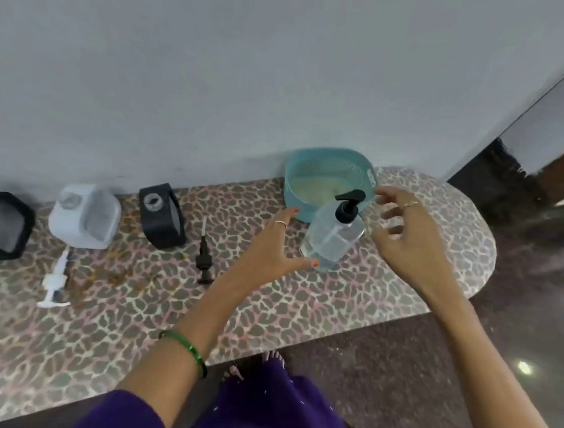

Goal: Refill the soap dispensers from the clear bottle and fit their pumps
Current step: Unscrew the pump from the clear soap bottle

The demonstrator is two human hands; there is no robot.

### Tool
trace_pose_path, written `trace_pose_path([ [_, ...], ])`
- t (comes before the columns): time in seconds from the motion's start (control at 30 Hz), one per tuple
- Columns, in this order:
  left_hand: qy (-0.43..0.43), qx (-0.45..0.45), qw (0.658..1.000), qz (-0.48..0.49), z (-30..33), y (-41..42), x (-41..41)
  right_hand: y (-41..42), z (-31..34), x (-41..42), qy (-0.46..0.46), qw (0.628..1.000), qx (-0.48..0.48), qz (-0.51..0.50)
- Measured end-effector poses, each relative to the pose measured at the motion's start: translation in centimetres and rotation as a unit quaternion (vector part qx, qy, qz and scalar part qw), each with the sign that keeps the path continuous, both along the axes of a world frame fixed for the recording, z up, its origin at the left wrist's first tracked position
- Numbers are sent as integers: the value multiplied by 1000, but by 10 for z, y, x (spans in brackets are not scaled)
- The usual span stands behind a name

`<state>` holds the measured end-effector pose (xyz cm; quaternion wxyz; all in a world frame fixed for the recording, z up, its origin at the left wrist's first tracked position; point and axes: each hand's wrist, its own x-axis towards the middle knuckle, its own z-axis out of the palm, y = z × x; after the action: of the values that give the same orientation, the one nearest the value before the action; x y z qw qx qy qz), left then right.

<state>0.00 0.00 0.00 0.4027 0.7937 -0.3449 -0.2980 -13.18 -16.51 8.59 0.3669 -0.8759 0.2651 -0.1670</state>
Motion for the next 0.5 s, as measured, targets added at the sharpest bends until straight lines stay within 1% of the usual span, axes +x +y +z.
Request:
trace_pose_path([
  [0.07, 3, -8, 1000, -10, 2, -5, -3, 5, 2, 7, 25, 1000, -5, 10],
  [0.17, 18, -10, 1000, -15, -6, -16, -3, 9, -12, 20, 49, 998, -27, 3],
  [0.27, 27, -31, 999, -27, -15, -23, 8, 7, -25, 29, 36, 998, -59, -5],
  [0.5, -7, -29, 996, -88, -27, -41, 28, -2, -51, 47, 26, 988, -151, -19],
])
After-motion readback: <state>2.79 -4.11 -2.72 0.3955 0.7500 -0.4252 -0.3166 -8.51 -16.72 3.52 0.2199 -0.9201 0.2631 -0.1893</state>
